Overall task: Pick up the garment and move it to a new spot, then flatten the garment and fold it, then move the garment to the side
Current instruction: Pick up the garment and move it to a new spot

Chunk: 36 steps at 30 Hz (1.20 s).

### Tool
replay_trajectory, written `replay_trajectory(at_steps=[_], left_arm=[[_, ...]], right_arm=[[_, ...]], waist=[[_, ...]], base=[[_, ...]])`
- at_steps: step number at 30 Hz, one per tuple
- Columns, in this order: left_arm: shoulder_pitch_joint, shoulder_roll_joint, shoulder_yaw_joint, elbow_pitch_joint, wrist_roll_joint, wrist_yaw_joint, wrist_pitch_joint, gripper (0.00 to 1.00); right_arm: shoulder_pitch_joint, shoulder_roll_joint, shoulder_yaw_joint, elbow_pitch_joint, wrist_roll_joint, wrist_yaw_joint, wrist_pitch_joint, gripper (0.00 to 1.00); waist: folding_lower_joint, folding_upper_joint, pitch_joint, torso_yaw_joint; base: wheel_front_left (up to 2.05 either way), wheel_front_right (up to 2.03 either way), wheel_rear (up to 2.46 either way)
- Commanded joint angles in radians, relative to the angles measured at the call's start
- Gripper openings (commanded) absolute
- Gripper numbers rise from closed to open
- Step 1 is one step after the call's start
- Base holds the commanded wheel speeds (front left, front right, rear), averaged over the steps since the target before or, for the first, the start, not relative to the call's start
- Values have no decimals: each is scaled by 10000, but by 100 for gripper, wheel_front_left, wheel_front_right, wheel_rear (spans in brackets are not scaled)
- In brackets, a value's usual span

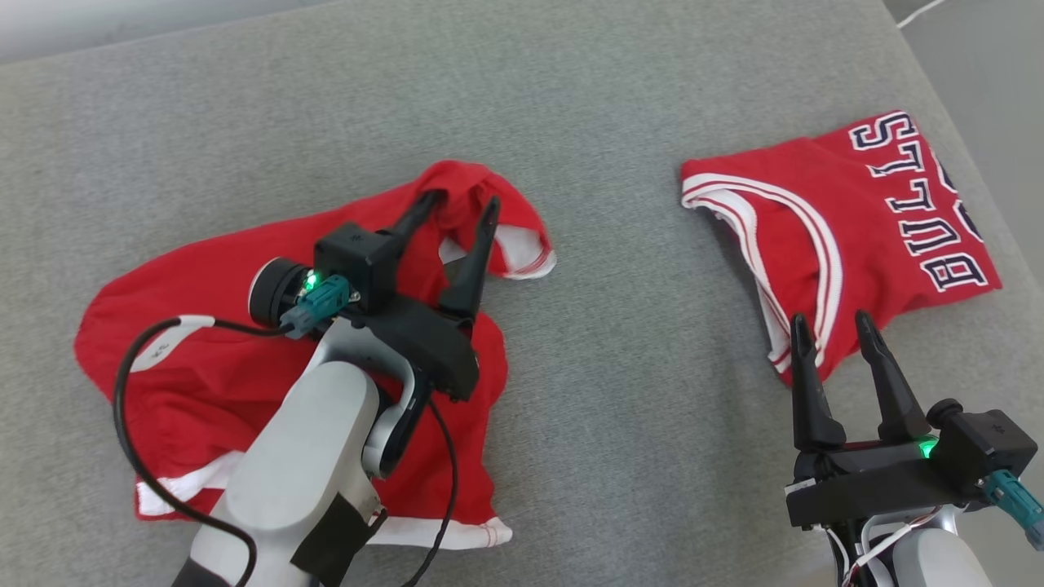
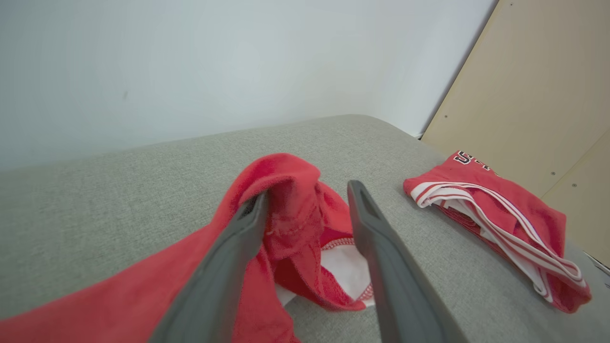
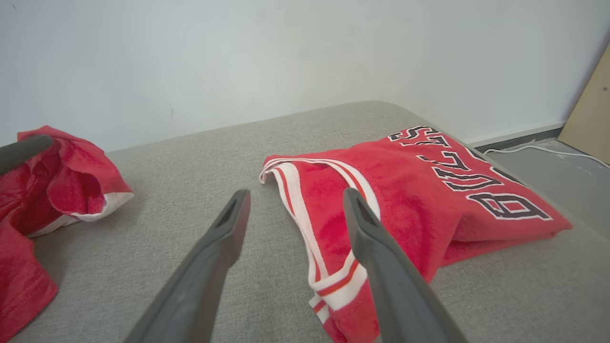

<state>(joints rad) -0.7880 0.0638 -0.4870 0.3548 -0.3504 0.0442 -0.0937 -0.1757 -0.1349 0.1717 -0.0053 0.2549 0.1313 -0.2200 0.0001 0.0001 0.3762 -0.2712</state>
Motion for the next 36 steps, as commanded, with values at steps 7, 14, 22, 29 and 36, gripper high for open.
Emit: replay_trajectory(at_steps=[7,14,22,29,36], left_arm=[[1140,385,219,-682,-113,418,-600,100],[2598,948,1095,-1958,-331,1231,-1183,100],[3771,1501,2180,-2789,-317,1870,-1599,100],[5236,1921,2913,-3614,70,2265,-1699,100],[6459,2182,2606,-4249,601,2381,-1622,100]], right_arm=[[49,-113,-51,60,-68,-11,52,100],[288,-135,-177,-38,-183,-11,109,100],[329,-207,19,-50,-277,-11,157,100],[487,-288,191,-11,-468,-11,244,100],[1012,-257,265,-141,-796,-11,460,100]], waist=[[-1,-1,-567,971],[-1,-1,-1094,1818],[-1,-1,-1526,2403],[-1,-1,-2140,2751],[-1,-1,-2817,2895]], base=[[0,0,0],[0,0,0],[0,0,0],[0,0,0],[0,0,0]])
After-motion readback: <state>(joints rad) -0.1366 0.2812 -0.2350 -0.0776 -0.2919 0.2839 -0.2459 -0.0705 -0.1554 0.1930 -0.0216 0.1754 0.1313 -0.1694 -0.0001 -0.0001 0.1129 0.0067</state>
